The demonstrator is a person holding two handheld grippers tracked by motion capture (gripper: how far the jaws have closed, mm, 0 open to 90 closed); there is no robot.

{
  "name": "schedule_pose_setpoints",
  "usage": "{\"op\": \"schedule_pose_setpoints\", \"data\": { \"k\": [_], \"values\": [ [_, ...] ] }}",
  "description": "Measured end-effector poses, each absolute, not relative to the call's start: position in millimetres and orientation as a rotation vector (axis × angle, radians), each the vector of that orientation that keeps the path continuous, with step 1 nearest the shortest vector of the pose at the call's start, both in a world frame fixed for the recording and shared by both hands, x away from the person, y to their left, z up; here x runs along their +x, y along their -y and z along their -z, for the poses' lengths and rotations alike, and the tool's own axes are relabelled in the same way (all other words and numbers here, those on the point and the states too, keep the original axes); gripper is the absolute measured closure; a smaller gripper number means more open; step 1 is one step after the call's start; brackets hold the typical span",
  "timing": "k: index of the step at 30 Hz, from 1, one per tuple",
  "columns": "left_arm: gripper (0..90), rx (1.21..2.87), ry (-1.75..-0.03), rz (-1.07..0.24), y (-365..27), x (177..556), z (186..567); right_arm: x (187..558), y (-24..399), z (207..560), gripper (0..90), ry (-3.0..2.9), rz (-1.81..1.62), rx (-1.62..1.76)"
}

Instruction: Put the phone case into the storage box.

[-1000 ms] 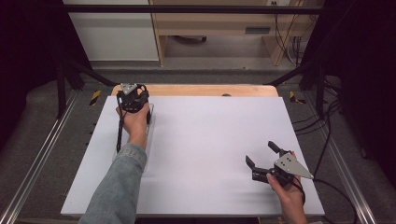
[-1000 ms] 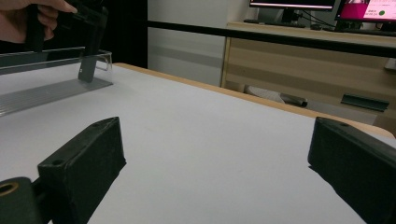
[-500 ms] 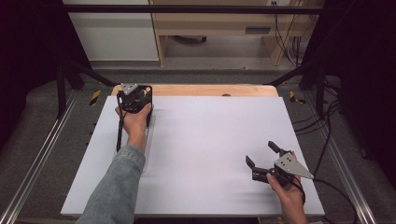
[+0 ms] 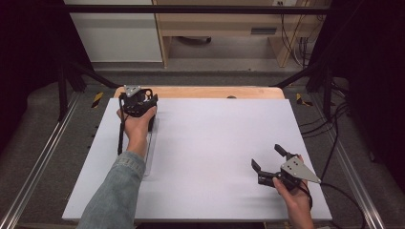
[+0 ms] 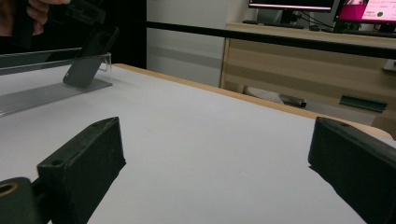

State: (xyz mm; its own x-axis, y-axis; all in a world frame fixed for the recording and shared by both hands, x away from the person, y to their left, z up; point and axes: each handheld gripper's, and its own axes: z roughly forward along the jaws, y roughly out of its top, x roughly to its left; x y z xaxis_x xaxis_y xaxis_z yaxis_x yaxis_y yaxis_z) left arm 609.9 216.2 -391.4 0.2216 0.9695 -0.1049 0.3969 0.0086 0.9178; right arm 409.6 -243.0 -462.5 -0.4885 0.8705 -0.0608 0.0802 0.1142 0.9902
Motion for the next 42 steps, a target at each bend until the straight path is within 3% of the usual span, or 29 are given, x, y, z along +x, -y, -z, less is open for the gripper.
{"op": "schedule_pose_setpoints", "data": {
  "k": [22, 42],
  "values": [
    [8.9, 1.566, -1.268, -0.734, -212.3, 597.5, 381.6, 409.7, 241.9, 462.8, 3.5, -1.701, -1.439, 0.941],
    [5.0, 1.57, -1.212, -0.691, -203.2, 588.5, 377.2, 409.9, 241.7, 462.9, 3.5, -1.703, -1.433, 0.941]
  ]
}}
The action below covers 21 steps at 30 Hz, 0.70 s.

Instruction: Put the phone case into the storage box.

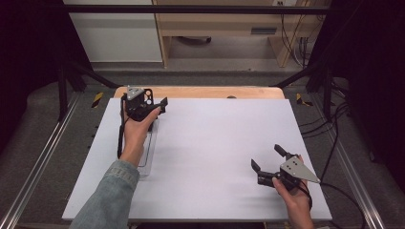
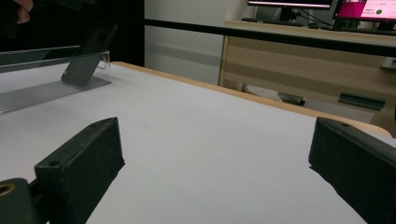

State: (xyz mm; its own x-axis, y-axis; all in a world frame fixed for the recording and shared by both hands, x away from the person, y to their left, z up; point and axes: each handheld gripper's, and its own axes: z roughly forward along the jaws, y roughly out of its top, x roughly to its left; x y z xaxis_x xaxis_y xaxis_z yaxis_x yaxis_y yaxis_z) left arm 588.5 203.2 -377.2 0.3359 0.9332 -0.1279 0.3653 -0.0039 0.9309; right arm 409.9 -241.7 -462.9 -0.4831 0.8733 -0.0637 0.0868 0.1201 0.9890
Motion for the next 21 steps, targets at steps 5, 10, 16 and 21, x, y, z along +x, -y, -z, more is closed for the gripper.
{"op": "schedule_pose_setpoints", "data": {
  "k": [5, 10, 16, 21],
  "values": [
    [5.0, 1.572, -1.205, -0.679, -201.8, 586.9, 378.3, 410.1, 241.5, 463.0, 3.5, -1.705, -1.431, 0.943],
    [5.0, 1.576, -1.202, -0.674, -200.4, 585.4, 378.9, 410.0, 241.5, 462.9, 3.5, -1.705, -1.431, 0.943],
    [4.9, 1.586, -1.19, -0.673, -199.8, 583.8, 378.0, 410.0, 241.8, 462.8, 3.5, -1.704, -1.433, 0.945],
    [5.0, 1.587, -1.18, -0.671, -199.3, 582.3, 377.5, 410.0, 241.8, 462.8, 3.5, -1.704, -1.433, 0.945]
  ]
}}
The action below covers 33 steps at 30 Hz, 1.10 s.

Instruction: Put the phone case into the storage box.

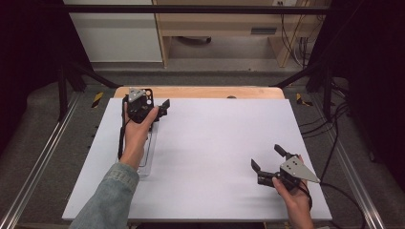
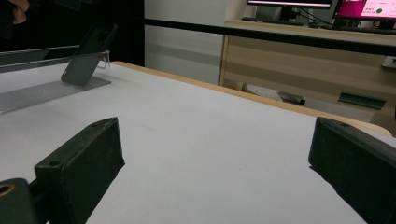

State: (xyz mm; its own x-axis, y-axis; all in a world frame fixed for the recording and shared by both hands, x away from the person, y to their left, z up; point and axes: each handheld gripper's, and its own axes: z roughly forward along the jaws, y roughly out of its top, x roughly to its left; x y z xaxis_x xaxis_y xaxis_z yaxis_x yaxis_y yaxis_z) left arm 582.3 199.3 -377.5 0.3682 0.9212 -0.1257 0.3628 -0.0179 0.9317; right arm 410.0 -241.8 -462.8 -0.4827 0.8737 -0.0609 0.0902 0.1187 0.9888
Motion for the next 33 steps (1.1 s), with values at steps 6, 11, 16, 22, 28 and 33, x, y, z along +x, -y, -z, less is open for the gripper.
{"op": "schedule_pose_setpoints", "data": {
  "k": [6, 11, 16, 22, 28, 33],
  "values": [
    [5.0, 1.593, -1.176, -0.675, -200.1, 581.3, 376.9, 409.9, 241.9, 462.8, 3.5, -1.704, -1.433, 0.946],
    [5.0, 1.602, -1.162, -0.686, -200.1, 579.5, 376.5, 410.0, 241.9, 462.8, 3.5, -1.704, -1.432, 0.946],
    [4.9, 1.599, -1.147, -0.682, -198.5, 577.4, 375.8, 410.0, 241.7, 462.9, 3.4, -1.705, -1.432, 0.947],
    [4.5, 1.599, -1.111, -0.675, -195.7, 571.9, 371.3, 409.9, 240.6, 463.1, 3.4, -1.709, -1.435, 0.945],
    [4.3, 1.618, -1.075, -0.689, -192.4, 566.0, 368.8, 409.6, 240.1, 463.0, 3.4, -1.71, -1.432, 0.945],
    [4.1, 1.624, -1.045, -0.681, -189.6, 560.6, 369.1, 409.8, 240.3, 463.0, 3.2, -1.714, -1.434, 0.95]
  ]
}}
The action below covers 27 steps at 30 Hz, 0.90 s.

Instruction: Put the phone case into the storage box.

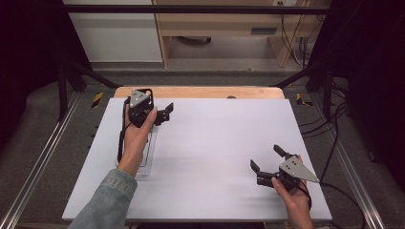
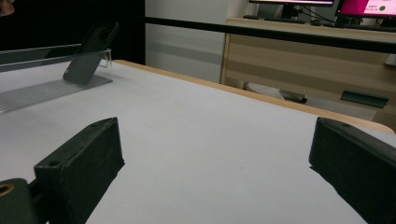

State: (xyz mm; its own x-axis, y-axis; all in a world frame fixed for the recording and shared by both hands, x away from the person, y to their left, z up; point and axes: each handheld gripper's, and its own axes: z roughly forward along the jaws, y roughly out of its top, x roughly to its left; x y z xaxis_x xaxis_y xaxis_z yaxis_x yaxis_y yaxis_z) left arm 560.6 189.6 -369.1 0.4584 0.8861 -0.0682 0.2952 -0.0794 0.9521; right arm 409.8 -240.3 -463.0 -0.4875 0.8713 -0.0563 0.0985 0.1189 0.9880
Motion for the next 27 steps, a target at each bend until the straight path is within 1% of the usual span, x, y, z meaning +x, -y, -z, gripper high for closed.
{"op": "schedule_pose_setpoints", "data": {
  "k": [27],
  "values": [
    [3.8, 1.629, -0.939, -0.643, -169.2, 537.2, 360.5, 411.3, 243.4, 463.4, 3.3, -1.741, -1.459, 1.014]
  ]
}}
